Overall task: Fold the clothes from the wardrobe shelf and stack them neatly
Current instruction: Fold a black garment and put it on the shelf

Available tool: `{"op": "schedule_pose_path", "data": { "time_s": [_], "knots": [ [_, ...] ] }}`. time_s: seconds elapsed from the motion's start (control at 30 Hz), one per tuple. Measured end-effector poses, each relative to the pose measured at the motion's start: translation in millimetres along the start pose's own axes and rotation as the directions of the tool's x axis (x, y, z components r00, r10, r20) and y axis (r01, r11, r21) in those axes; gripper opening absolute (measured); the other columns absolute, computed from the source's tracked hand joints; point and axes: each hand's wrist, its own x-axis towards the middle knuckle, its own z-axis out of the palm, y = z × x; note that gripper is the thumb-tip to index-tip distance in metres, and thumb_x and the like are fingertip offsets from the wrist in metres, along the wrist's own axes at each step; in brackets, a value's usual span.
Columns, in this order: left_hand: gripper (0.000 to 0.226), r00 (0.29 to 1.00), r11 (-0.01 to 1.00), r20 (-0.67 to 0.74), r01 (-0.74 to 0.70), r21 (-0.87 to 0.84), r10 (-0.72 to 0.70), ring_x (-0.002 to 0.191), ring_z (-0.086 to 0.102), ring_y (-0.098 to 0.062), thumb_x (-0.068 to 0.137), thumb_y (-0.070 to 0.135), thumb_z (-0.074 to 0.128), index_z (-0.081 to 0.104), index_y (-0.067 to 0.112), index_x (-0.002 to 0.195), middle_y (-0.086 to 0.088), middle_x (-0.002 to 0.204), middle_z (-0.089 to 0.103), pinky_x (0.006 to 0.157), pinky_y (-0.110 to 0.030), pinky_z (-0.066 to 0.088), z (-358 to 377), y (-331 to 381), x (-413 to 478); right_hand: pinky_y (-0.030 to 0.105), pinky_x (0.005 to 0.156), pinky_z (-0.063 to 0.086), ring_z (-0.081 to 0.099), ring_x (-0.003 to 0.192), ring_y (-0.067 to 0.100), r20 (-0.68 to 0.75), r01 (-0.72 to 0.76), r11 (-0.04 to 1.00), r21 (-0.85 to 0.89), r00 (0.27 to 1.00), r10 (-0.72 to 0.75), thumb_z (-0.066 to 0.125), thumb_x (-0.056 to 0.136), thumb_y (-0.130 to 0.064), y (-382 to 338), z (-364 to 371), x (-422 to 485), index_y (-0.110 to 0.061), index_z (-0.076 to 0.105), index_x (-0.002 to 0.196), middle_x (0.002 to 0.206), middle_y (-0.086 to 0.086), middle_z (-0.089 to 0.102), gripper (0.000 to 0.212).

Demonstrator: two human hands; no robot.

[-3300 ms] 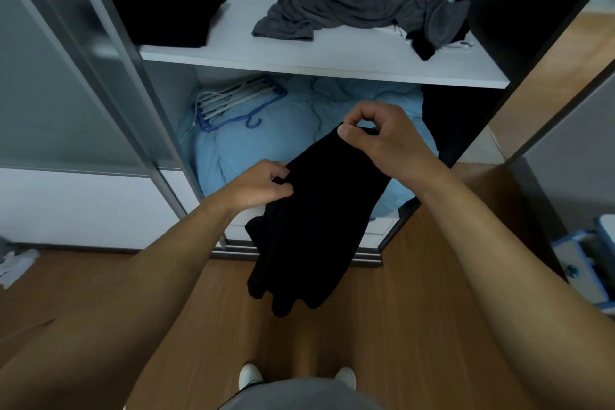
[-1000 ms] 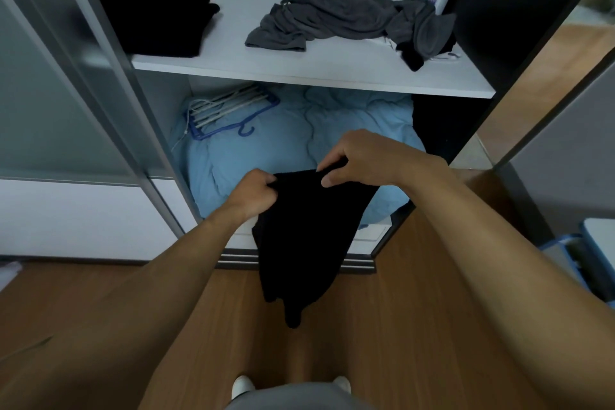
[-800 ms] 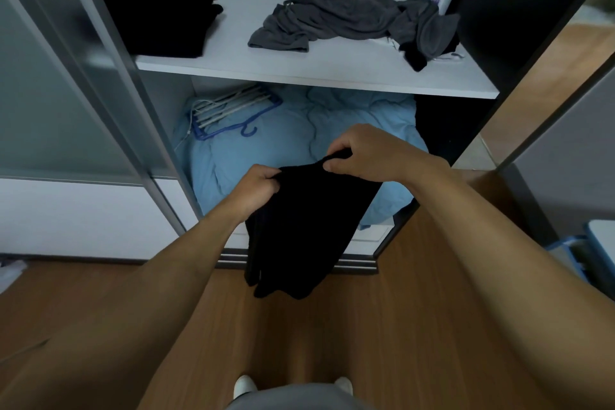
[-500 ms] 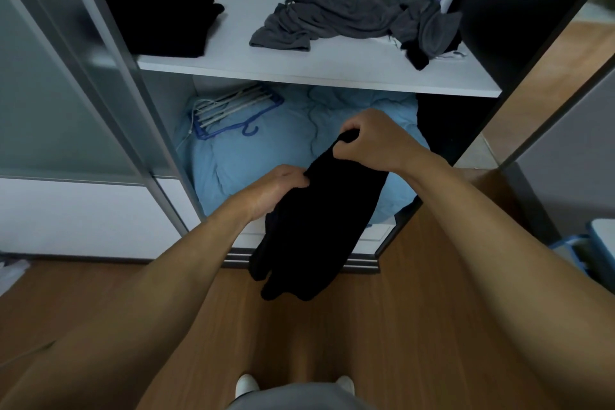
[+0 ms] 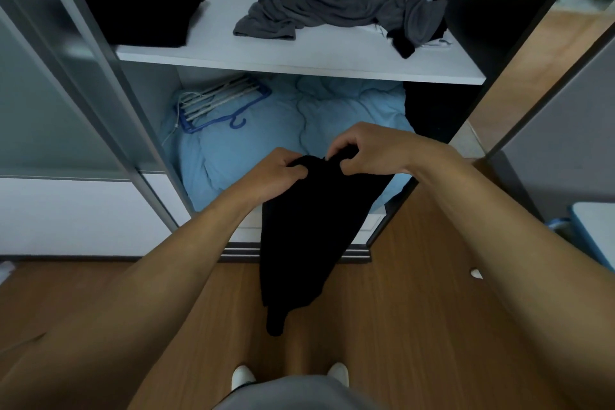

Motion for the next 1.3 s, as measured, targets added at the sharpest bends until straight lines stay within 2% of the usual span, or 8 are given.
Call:
{"op": "schedule_pose_path", "data": {
  "time_s": [0.1, 0.23, 0.47, 0.57, 0.7, 0.93, 1.13, 1.3],
  "knots": [
    [0.034, 0.998, 0.995, -0.009, -0.054, 0.078, 0.054, 0.069, 0.06, -0.016, 0.077, 0.019, 0.052, 0.069, -0.004, 0.096, -0.026, 0.091, 0.069, 0.065, -0.028, 0.043, 7, 5, 1, 0.034, 0.082, 0.055, 0.067, 0.089, 0.015, 0.02, -0.041, 0.995, -0.091, 0.999, 0.043, 0.06, 0.087, -0.02, 2, 4, 1, -0.026, 0.072, 0.103, 0.097, -0.003, 0.071, 0.021],
    [0.022, 0.993, 0.987, -0.038, -0.11, 0.119, 0.116, 0.06, 0.059, 0.0, 0.085, 0.008, 0.052, 0.071, 0.019, 0.082, 0.0, 0.07, 0.069, 0.058, -0.015, 0.043, 12, 11, 1, 0.033, 0.06, 0.044, 0.056, 0.063, 0.015, -0.048, -0.085, 0.988, -0.133, 0.996, 0.079, 0.059, 0.082, -0.011, 5, 13, 5, -0.008, 0.065, 0.074, 0.07, 0.002, 0.06, 0.011],
    [0.014, 0.959, 0.943, -0.111, -0.231, 0.238, 0.263, 0.07, 0.06, -0.003, 0.085, -0.002, 0.057, 0.071, 0.0, 0.088, -0.01, 0.086, 0.07, 0.067, -0.019, 0.045, 10, 9, -4, 0.029, 0.057, 0.032, 0.043, 0.058, 0.016, -0.31, -0.035, 0.989, 0.146, 0.947, 0.079, 0.047, 0.077, 0.003, 2, 27, 14, 0.01, 0.054, 0.062, 0.06, 0.007, 0.045, 0.018],
    [0.015, 0.945, 0.916, -0.104, -0.268, 0.299, 0.31, 0.078, 0.064, -0.008, 0.082, 0.0, 0.059, 0.072, 0.001, 0.088, -0.004, 0.089, 0.069, 0.074, -0.022, 0.048, 3, 7, -5, 0.025, 0.052, 0.034, 0.042, 0.048, 0.007, -0.341, -0.014, 0.971, 0.24, 0.935, 0.098, 0.046, 0.077, 0.004, -4, 29, 17, -0.005, 0.052, 0.047, 0.05, 0.001, 0.044, 0.032],
    [0.03, 0.954, 0.845, -0.055, -0.235, 0.48, 0.296, 0.089, 0.061, -0.011, 0.076, 0.025, 0.051, 0.074, 0.008, 0.086, 0.009, 0.094, 0.067, 0.094, -0.029, 0.036, -3, 4, -7, 0.021, 0.045, 0.026, 0.031, 0.037, 0.006, -0.231, -0.011, 0.985, 0.173, 0.972, 0.052, 0.055, 0.083, -0.008, -13, 30, 20, -0.016, 0.034, 0.045, 0.044, -0.008, 0.03, 0.044],
    [0.021, 0.992, 0.642, -0.014, -0.069, 0.764, 0.123, 0.082, 0.051, -0.02, 0.084, 0.02, 0.052, 0.047, 0.021, 0.063, 0.01, 0.074, 0.047, 0.085, -0.034, 0.027, -4, -17, 1, 0.025, 0.05, 0.032, 0.048, 0.052, 0.009, -0.143, -0.027, 0.948, -0.317, 0.989, -0.02, 0.061, 0.094, -0.04, -24, 36, 24, -0.006, 0.071, 0.069, 0.06, 0.0, 0.058, 0.043],
    [0.02, 0.986, 0.774, -0.12, 0.164, 0.612, -0.114, 0.095, 0.05, -0.029, 0.081, 0.02, 0.059, 0.046, 0.023, 0.066, -0.001, 0.075, 0.053, 0.092, -0.036, 0.036, -1, -57, 2, 0.033, 0.055, 0.038, 0.051, 0.056, 0.017, -0.116, 0.075, 0.894, -0.443, 0.983, -0.141, 0.059, 0.094, -0.039, -28, 27, 19, -0.002, 0.065, 0.065, 0.061, 0.004, 0.056, 0.047],
    [0.011, 0.979, 0.671, -0.183, 0.078, 0.737, 0.087, 0.104, 0.049, -0.025, 0.079, 0.019, 0.063, 0.054, 0.025, 0.075, 0.011, 0.076, 0.044, 0.086, -0.034, 0.024, -1, -63, 10, 0.023, 0.052, 0.031, 0.049, 0.045, 0.0, 0.117, -0.013, 0.913, -0.407, 0.991, 0.066, 0.069, 0.088, -0.044, -27, 28, 11, -0.026, 0.054, 0.049, 0.04, -0.017, 0.047, 0.045]
  ]
}}
